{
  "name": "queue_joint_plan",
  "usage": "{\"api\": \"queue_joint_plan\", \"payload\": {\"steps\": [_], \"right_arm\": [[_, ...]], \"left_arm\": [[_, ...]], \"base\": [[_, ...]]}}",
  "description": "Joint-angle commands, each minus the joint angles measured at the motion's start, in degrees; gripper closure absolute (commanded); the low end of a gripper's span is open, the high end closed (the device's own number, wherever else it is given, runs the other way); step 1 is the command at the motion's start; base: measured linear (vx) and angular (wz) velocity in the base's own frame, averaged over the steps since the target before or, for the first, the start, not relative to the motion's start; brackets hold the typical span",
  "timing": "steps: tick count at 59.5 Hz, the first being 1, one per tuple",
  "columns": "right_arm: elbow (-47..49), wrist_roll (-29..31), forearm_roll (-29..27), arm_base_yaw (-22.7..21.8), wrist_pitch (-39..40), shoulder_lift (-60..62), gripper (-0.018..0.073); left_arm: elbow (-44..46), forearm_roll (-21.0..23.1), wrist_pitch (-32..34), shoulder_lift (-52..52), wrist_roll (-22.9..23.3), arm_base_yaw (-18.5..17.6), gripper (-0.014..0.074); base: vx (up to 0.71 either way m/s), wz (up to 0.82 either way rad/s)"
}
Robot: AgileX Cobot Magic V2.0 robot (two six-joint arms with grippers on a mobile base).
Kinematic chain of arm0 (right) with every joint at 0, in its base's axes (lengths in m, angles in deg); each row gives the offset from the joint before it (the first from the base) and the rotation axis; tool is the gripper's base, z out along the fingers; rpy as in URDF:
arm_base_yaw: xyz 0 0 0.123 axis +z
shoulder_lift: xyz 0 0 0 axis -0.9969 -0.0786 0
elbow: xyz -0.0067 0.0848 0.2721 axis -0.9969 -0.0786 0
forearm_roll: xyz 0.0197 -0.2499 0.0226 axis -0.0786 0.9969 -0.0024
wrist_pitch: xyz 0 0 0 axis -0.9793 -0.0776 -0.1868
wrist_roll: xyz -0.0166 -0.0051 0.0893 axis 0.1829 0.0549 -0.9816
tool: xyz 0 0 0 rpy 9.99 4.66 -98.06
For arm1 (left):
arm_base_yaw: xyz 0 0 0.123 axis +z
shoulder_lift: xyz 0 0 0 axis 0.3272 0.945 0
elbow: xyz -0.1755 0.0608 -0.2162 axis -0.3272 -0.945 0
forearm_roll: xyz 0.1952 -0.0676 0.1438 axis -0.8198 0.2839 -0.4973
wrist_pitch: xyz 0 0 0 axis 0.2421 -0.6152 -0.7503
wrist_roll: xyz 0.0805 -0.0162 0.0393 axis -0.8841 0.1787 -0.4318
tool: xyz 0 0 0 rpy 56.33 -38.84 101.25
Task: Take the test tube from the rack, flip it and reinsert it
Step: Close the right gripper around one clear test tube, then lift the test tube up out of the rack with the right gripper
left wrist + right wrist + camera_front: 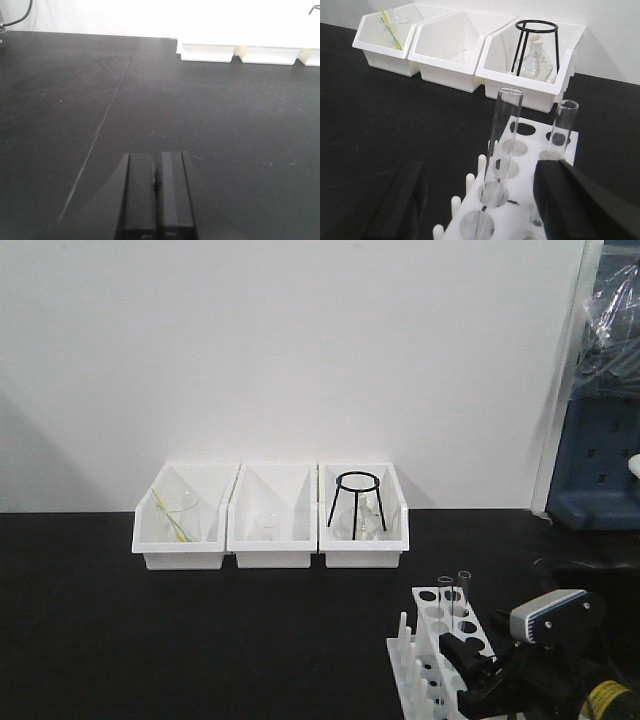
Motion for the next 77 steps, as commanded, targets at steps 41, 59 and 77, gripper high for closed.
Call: {"api": "queue_joint_plan", "payload": {"steps": [41, 59, 77], "right_arm": [[18.8, -6.2, 3.4, 0.0, 5.7, -14.9, 0.0105], [19.2, -6.2, 3.9, 0.0, 5.8, -15.8, 0.0243], [19.2, -5.6, 3.8, 0.0, 5.9, -14.4, 0.0414]], "left_arm": [[-0.1, 0.2, 5.0, -0.7, 0.0, -0.4, 0.0603], [-0.1, 0.2, 5.0, -0.7, 0.0, -0.4, 0.0603], [-0.1, 0.2, 5.0, -0.7, 0.0, -0.4, 0.0603]], "base": [[0.0, 0.0], [0.0, 0.0], [0.0, 0.0]]}}
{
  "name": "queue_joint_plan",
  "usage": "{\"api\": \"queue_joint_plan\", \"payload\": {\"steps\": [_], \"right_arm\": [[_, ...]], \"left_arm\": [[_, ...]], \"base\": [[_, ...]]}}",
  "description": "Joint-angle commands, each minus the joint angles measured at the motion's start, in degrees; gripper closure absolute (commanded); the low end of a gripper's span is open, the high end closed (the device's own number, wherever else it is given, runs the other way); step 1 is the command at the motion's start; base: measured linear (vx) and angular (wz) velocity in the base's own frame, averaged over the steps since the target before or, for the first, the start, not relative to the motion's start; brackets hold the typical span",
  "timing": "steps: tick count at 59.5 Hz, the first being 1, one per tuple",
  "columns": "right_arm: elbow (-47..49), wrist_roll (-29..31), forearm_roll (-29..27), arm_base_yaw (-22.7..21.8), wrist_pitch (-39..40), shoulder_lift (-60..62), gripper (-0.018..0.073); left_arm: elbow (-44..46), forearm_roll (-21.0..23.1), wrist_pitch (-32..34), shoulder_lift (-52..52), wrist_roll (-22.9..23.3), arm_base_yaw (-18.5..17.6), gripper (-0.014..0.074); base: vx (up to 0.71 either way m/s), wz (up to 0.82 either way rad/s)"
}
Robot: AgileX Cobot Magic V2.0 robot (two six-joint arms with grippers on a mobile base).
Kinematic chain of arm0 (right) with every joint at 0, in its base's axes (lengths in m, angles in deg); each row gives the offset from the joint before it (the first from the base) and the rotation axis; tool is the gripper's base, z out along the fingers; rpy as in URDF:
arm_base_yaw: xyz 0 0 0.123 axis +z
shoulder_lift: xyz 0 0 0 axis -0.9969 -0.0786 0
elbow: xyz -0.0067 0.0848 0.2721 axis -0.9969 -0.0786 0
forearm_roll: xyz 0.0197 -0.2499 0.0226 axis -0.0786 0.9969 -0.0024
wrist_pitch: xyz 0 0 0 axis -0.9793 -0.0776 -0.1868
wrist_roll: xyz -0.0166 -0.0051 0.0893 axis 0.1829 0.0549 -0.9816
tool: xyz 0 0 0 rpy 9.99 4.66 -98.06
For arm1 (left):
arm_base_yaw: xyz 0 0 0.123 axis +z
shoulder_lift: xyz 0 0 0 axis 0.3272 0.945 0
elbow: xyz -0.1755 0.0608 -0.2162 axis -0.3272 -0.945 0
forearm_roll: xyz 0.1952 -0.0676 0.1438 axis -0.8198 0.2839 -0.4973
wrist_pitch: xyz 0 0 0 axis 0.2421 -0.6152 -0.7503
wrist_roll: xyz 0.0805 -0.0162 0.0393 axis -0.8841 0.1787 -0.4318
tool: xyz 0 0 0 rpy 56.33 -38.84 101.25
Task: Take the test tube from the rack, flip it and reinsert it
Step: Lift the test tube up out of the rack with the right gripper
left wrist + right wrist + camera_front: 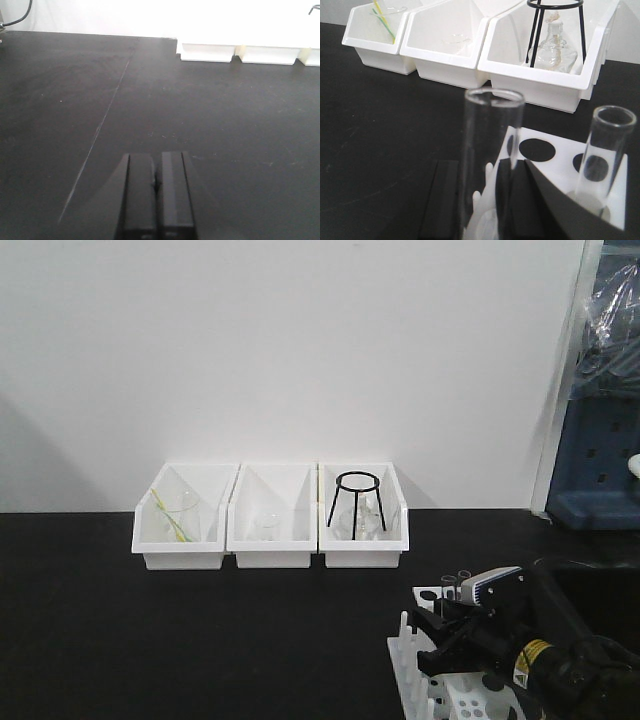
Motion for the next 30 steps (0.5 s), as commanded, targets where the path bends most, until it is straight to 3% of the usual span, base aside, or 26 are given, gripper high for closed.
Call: {"api": "queue_joint_plan", "payload": {"steps": [1, 30], "right_arm": [[1.5, 0.6, -1.0, -0.2, 5.0, 4.3, 0.042], [1.5, 1.2, -0.9, -0.2, 5.3, 19.0, 0.0443]], "left_arm": [[-0.1, 0.2, 5.0, -0.7, 0.0, -0.4, 0.0603], [-0.1, 0.2, 5.0, -0.7, 0.0, -0.4, 0.0603]], "base": [[0.0, 0.0], [0.0, 0.0]]}}
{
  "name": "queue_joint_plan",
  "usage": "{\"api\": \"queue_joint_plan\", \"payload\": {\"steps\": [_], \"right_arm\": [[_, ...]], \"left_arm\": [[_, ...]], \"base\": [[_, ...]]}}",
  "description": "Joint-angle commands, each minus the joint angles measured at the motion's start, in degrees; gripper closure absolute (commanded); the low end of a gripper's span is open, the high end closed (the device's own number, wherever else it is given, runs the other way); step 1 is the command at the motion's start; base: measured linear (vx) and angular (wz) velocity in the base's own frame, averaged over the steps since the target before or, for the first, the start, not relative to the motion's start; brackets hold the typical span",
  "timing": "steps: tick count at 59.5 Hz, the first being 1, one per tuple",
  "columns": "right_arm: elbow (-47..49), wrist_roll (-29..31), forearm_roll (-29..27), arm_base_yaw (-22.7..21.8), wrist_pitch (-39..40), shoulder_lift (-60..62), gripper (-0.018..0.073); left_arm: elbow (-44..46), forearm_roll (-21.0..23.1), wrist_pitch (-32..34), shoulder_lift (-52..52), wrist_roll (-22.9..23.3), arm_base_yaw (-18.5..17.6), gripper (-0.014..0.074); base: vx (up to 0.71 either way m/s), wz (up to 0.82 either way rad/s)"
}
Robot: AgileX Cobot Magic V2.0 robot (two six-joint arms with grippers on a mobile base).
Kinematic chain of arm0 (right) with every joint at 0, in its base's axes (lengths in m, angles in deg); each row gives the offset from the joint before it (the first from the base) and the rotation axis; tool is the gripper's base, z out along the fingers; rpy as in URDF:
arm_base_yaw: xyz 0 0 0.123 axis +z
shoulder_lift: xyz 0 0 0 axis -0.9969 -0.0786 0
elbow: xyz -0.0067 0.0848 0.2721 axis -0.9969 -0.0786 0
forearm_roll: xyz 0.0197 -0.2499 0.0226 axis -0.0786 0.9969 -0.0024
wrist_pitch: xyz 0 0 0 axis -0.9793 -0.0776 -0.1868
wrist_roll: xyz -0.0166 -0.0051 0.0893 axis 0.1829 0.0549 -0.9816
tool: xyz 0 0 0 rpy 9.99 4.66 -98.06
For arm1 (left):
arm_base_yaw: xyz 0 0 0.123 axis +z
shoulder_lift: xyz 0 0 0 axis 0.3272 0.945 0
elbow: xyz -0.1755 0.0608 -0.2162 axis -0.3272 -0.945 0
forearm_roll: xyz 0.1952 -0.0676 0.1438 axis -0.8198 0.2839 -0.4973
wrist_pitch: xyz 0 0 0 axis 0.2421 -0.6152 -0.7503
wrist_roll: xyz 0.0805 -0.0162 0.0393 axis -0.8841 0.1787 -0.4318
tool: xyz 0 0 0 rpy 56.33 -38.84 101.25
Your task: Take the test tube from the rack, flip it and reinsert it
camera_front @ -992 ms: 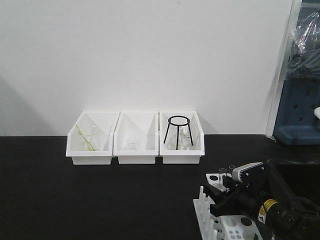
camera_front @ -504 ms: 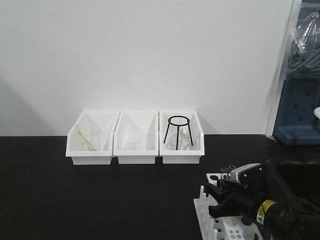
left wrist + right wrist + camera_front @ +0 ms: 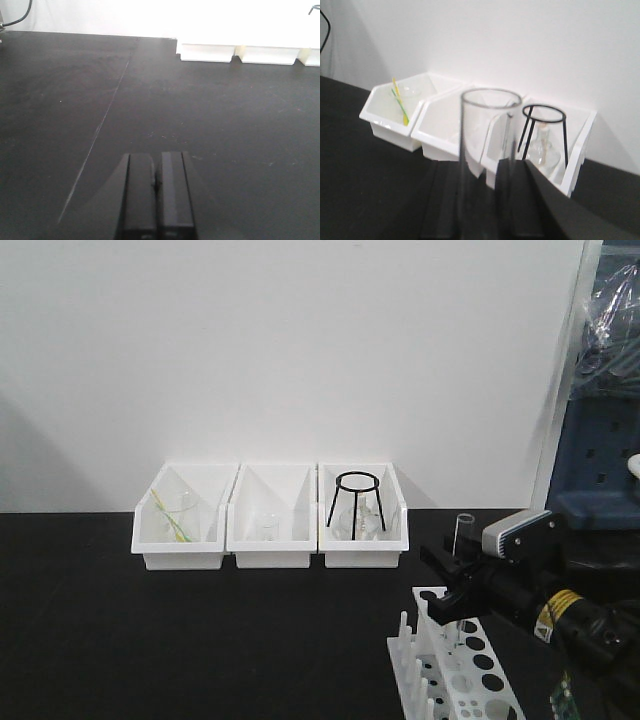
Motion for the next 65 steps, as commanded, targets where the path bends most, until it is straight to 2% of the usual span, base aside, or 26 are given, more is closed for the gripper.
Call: {"api": "queue_joint_plan", "payload": {"steps": [1, 11, 17, 26, 33, 39, 44, 48, 54, 65], "right_arm": [[1.5, -0.4, -0.8, -0.2, 4.0, 6.2, 0.0443], [1.5, -5.9, 5.8, -0.2, -3.5, 15.0, 0.0443], [1.5, -13.8, 12.0, -0.2, -8.3, 19.2, 0.0443], [1.5, -23.3, 18.7, -0.2, -8.1, 21.5, 0.0443], [1.5, -25.6, 22.3, -0.2, -6.8, 21.4, 0.0443], [1.5, -22.7, 31.0, -0.2, -6.2, 21.4, 0.0443], [1.5, -22.3, 37.1, -0.2, -10.8, 21.4, 0.0443], [1.5, -20.5, 37.6, -0.2, -15.4, 21.4, 0.0443], [2.0, -11.3, 37.6, -0.2, -21.7, 21.4, 0.0443], [3.3, 4.8, 37.6, -0.2, -25.0, 21.4, 0.0442]], "left_arm": [[-0.1, 0.2, 5.0, -0.7, 0.0, -0.4, 0.0603], [-0.1, 0.2, 5.0, -0.7, 0.0, -0.4, 0.0603], [-0.1, 0.2, 5.0, -0.7, 0.0, -0.4, 0.0603], [-0.1, 0.2, 5.0, -0.7, 0.0, -0.4, 0.0603], [-0.1, 0.2, 5.0, -0.7, 0.0, -0.4, 0.0603], [-0.1, 0.2, 5.0, -0.7, 0.0, -0.4, 0.0603], [-0.1, 0.2, 5.0, -0.7, 0.0, -0.4, 0.0603], [-0.1, 0.2, 5.0, -0.7, 0.0, -0.4, 0.0603], [-0.1, 0.2, 5.0, -0.7, 0.0, -0.4, 0.0603], [-0.1, 0.2, 5.0, -0.7, 0.0, -0.4, 0.0603]], "base": [[0.0, 0.0], [0.0, 0.0], [0.0, 0.0], [0.0, 0.0], [0.0, 0.0], [0.0, 0.0], [0.0, 0.0], [0.0, 0.0], [0.0, 0.0], [0.0, 0.0]]}}
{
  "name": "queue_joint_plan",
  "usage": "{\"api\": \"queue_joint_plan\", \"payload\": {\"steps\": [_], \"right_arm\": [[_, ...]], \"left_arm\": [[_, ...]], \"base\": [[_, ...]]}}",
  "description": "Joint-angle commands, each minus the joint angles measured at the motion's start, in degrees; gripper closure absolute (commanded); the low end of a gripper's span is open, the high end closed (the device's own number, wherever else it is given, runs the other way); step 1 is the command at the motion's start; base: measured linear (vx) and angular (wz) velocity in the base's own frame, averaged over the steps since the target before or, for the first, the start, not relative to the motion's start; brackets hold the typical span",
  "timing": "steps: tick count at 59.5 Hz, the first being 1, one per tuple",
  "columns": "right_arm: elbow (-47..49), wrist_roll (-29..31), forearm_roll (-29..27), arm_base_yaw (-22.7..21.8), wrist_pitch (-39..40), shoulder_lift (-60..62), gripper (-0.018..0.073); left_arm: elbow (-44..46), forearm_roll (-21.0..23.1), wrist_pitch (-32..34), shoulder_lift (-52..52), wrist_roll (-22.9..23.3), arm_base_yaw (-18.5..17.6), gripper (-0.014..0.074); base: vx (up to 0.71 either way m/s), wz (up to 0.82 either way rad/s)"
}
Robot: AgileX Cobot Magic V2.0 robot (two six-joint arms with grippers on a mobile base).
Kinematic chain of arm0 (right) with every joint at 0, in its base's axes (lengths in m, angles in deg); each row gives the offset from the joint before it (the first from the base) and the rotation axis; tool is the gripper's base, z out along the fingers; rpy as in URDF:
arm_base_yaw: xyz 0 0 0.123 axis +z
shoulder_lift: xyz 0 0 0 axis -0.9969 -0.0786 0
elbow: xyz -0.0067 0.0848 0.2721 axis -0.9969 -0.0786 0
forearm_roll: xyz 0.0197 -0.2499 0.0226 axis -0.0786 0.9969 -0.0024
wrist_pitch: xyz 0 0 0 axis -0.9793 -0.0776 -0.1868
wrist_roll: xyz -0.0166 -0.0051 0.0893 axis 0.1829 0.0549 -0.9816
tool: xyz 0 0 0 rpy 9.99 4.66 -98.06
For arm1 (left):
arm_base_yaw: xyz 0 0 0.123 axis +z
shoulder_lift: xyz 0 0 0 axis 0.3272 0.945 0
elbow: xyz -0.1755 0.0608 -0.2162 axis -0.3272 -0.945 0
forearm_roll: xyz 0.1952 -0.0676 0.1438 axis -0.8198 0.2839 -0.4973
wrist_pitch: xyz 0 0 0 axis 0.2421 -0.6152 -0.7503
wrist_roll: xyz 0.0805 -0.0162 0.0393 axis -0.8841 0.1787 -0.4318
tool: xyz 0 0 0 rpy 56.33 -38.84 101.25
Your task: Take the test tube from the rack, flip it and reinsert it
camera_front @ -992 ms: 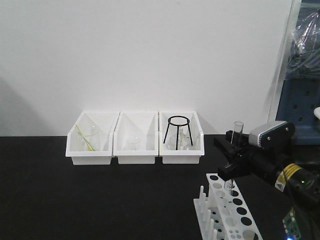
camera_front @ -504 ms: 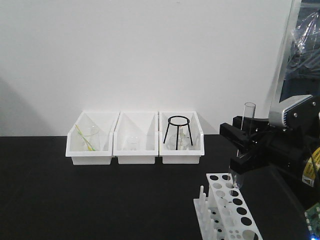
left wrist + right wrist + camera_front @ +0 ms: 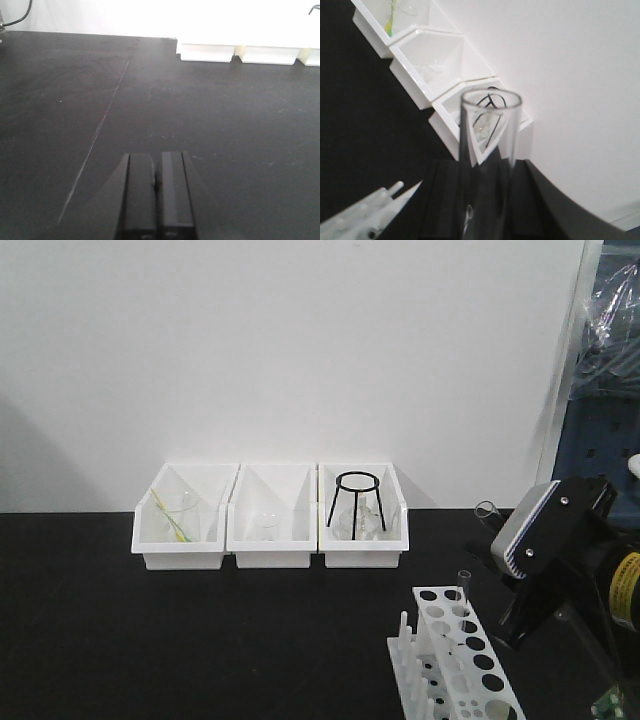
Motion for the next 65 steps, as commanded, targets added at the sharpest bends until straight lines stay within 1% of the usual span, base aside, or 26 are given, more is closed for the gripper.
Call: {"api": "queue_joint_plan", "payload": {"steps": [1, 6, 10, 15, 19, 21, 25, 34, 39, 41, 45, 57, 65], "right_arm": [[2.7, 8.3, -1.5, -0.2, 0.6, 1.9, 0.0442], [3.3, 16.1, -1.2, -0.2, 0.7, 1.7, 0.0441], [3.7, 24.2, -0.1, -0.2, 0.6, 1.4, 0.044], [3.7, 36.1, 1.7, -0.2, 0.6, 1.1, 0.0438], [3.7, 44.0, 2.4, -0.2, 0.6, 1.0, 0.0436], [3.7, 46.9, 2.4, -0.2, 0.6, 0.9, 0.0435], [3.7, 50.1, 2.4, -0.2, 0.3, 0.9, 0.0435], [3.7, 52.8, 2.4, -0.2, 0.0, 0.9, 0.0433], [3.7, 52.4, 2.2, -0.2, -0.1, 0.9, 0.0432], [3.7, 51.1, 1.3, -0.2, -0.1, 0.8, 0.0432], [3.6, 46.2, -1.9, -0.2, -0.1, 0.7, 0.0432], [3.6, 28.2, -17.4, -0.2, 0.1, 0.7, 0.0432], [3.6, 15.0, -30.5, -0.2, -0.4, 0.7, 0.0432]], "left_arm": [[-0.1, 0.2, 5.0, -0.7, 0.0, -0.4, 0.0603], [-0.1, 0.2, 5.0, -0.7, 0.0, -0.4, 0.0603], [-0.1, 0.2, 5.0, -0.7, 0.0, -0.4, 0.0603], [-0.1, 0.2, 5.0, -0.7, 0.0, -0.4, 0.0603], [-0.1, 0.2, 5.0, -0.7, 0.0, -0.4, 0.0603], [-0.1, 0.2, 5.0, -0.7, 0.0, -0.4, 0.0603], [-0.1, 0.2, 5.0, -0.7, 0.0, -0.4, 0.0603], [-0.1, 0.2, 5.0, -0.7, 0.0, -0.4, 0.0603], [-0.1, 0.2, 5.0, -0.7, 0.0, -0.4, 0.0603], [-0.1, 0.2, 5.0, -0.7, 0.0, -0.4, 0.0603], [-0.1, 0.2, 5.0, -0.7, 0.0, -0.4, 0.0603], [-0.1, 0.2, 5.0, -0.7, 0.0, -0.4, 0.0603], [-0.1, 0.2, 5.0, -0.7, 0.0, -0.4, 0.0603]], "base": [[0.0, 0.0], [0.0, 0.0], [0.0, 0.0], [0.0, 0.0], [0.0, 0.0], [0.0, 0.0], [0.0, 0.0], [0.0, 0.0], [0.0, 0.0], [0.0, 0.0], [0.0, 0.0], [0.0, 0.0], [0.0, 0.0]]}}
